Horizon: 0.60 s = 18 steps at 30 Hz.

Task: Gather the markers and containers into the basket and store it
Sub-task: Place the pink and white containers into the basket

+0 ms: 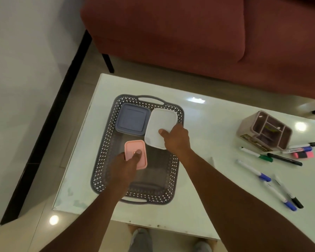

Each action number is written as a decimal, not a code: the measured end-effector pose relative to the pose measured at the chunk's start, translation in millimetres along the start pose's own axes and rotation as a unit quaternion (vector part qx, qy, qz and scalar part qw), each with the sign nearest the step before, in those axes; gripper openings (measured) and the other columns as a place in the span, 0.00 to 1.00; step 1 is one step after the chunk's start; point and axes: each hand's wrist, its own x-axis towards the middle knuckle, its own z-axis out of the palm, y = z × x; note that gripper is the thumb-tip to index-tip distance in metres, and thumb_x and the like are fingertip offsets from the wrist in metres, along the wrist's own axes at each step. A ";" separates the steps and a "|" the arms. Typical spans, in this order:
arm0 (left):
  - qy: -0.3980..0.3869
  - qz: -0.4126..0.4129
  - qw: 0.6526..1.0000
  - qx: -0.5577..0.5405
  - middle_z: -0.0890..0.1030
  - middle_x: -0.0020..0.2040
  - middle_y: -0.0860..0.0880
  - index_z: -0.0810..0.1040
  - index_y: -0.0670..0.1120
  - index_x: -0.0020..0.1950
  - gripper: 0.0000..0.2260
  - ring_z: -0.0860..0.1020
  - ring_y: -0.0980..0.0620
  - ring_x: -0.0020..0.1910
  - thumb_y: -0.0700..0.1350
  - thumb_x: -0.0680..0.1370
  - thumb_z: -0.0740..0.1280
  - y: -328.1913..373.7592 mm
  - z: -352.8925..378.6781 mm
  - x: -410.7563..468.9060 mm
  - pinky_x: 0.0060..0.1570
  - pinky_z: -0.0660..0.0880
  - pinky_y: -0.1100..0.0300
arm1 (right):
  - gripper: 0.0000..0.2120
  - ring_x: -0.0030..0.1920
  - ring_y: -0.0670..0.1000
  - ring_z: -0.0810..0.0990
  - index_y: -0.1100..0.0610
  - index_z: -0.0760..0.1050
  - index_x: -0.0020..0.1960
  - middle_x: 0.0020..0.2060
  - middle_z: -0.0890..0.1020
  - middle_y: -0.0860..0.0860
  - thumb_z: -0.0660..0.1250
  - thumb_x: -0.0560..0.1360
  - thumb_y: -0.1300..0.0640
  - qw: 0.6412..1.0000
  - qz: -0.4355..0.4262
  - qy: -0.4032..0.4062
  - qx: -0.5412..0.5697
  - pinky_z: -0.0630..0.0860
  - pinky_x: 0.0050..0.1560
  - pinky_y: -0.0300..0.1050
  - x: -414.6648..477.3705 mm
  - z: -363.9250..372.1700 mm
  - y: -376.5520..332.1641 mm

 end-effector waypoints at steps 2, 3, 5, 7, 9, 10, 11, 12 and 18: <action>-0.007 -0.004 1.000 0.010 0.83 0.53 0.44 0.80 0.44 0.59 0.18 0.81 0.43 0.51 0.54 0.75 0.71 -2.4 1.5 2.4 0.54 0.80 0.43 | 0.27 0.63 0.60 0.75 0.62 0.64 0.70 0.65 0.75 0.59 0.67 0.77 0.50 1.000 0.015 0.004 0.011 0.74 0.57 0.50 6.5 7.0 0.3; -0.008 0.000 1.000 0.012 0.83 0.53 0.44 0.80 0.43 0.59 0.18 0.81 0.43 0.51 0.53 0.76 0.70 -3.8 2.3 3.2 0.54 0.80 0.44 | 0.25 0.62 0.60 0.76 0.62 0.65 0.69 0.64 0.75 0.59 0.66 0.78 0.51 1.000 0.023 0.008 0.018 0.75 0.57 0.51 9.6 9.8 1.0; -0.008 0.009 1.000 0.019 0.83 0.53 0.44 0.79 0.43 0.60 0.17 0.81 0.44 0.51 0.52 0.76 0.70 -6.2 3.5 4.0 0.54 0.79 0.46 | 0.20 0.61 0.60 0.77 0.63 0.67 0.67 0.63 0.76 0.60 0.65 0.79 0.54 0.999 0.032 0.023 0.033 0.75 0.56 0.51 15.0 14.1 3.0; -0.005 0.011 0.999 0.029 0.83 0.53 0.45 0.79 0.44 0.60 0.18 0.81 0.44 0.52 0.53 0.76 0.70 -7.7 4.2 5.1 0.55 0.79 0.45 | 0.18 0.60 0.59 0.78 0.63 0.67 0.66 0.62 0.76 0.60 0.64 0.79 0.57 0.998 0.029 0.043 0.041 0.76 0.56 0.50 17.2 17.0 4.9; 0.000 0.004 0.999 0.041 0.82 0.53 0.45 0.78 0.43 0.60 0.18 0.81 0.44 0.51 0.53 0.76 0.70 -8.8 4.3 6.4 0.54 0.79 0.46 | 0.19 0.61 0.59 0.77 0.62 0.66 0.67 0.63 0.76 0.59 0.65 0.79 0.59 0.997 0.011 0.064 0.049 0.75 0.59 0.50 16.8 20.5 7.5; 0.002 0.000 0.999 0.040 0.82 0.53 0.45 0.78 0.43 0.60 0.17 0.81 0.44 0.51 0.52 0.76 0.70 -9.0 5.0 6.9 0.53 0.79 0.48 | 0.20 0.62 0.59 0.76 0.61 0.65 0.68 0.64 0.75 0.58 0.65 0.78 0.60 0.996 -0.006 0.077 0.053 0.74 0.61 0.51 15.9 22.2 8.4; 0.004 -0.006 0.999 0.037 0.82 0.52 0.45 0.78 0.43 0.60 0.17 0.80 0.44 0.51 0.51 0.76 0.70 -9.0 5.8 7.1 0.50 0.79 0.51 | 0.21 0.64 0.58 0.75 0.59 0.64 0.69 0.65 0.74 0.57 0.65 0.78 0.61 0.994 -0.027 0.092 0.053 0.73 0.62 0.51 14.3 23.8 9.2; 0.006 -0.009 0.999 0.036 0.82 0.52 0.44 0.78 0.42 0.59 0.16 0.80 0.44 0.51 0.51 0.77 0.70 -9.8 6.5 8.1 0.47 0.77 0.53 | 0.22 0.65 0.57 0.74 0.58 0.63 0.70 0.66 0.73 0.56 0.65 0.78 0.60 0.991 -0.053 0.112 0.043 0.73 0.64 0.50 11.4 25.3 9.7; 0.022 -0.094 0.989 -0.110 0.82 0.53 0.40 0.78 0.40 0.58 0.12 0.81 0.43 0.48 0.46 0.80 0.63 -9.2 7.9 11.0 0.50 0.78 0.47 | 0.10 0.51 0.52 0.76 0.55 0.73 0.55 0.50 0.78 0.51 0.62 0.75 0.63 0.964 -0.180 0.195 0.014 0.74 0.49 0.44 -45.3 33.2 17.5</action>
